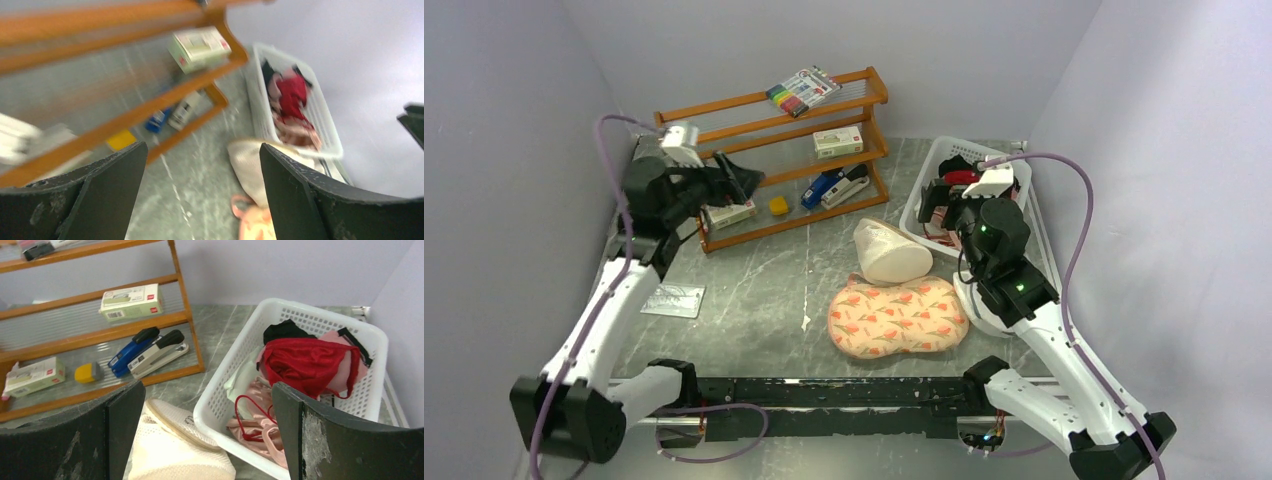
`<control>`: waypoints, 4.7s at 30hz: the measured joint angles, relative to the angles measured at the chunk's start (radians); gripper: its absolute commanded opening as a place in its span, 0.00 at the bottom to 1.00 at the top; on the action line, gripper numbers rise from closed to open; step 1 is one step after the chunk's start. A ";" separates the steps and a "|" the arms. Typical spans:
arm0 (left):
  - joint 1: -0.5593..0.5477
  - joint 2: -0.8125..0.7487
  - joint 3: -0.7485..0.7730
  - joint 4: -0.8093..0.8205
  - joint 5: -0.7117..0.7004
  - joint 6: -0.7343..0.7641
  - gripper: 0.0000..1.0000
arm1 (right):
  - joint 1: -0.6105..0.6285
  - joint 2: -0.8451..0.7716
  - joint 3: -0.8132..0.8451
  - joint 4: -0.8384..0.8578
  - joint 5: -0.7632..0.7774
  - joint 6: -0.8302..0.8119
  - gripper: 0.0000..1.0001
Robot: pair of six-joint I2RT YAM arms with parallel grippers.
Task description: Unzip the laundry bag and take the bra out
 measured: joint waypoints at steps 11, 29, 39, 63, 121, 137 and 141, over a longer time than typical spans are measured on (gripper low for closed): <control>-0.372 0.338 -0.063 -0.062 0.079 -0.026 0.95 | -0.027 0.011 0.000 -0.029 -0.258 0.005 1.00; -0.500 0.292 -0.468 0.083 0.156 -0.297 0.95 | -0.034 0.133 0.015 -0.051 -0.553 -0.004 1.00; -0.536 0.508 -0.449 0.295 0.218 -0.449 0.61 | -0.034 0.160 0.026 -0.058 -0.617 -0.006 1.00; -0.533 0.409 -0.216 -0.257 -0.135 -0.286 0.07 | 0.181 0.527 -0.036 0.012 -0.758 0.078 1.00; -0.586 0.079 -0.142 -0.314 -0.058 0.466 0.98 | 0.188 0.312 -0.256 0.085 -0.294 0.232 1.00; -0.879 0.218 -0.302 -0.080 -0.108 0.880 0.81 | 0.179 0.077 -0.293 0.117 -0.205 0.203 1.00; -0.896 0.279 -0.313 -0.054 -0.159 0.921 0.76 | 0.178 0.039 -0.314 0.119 -0.198 0.203 1.00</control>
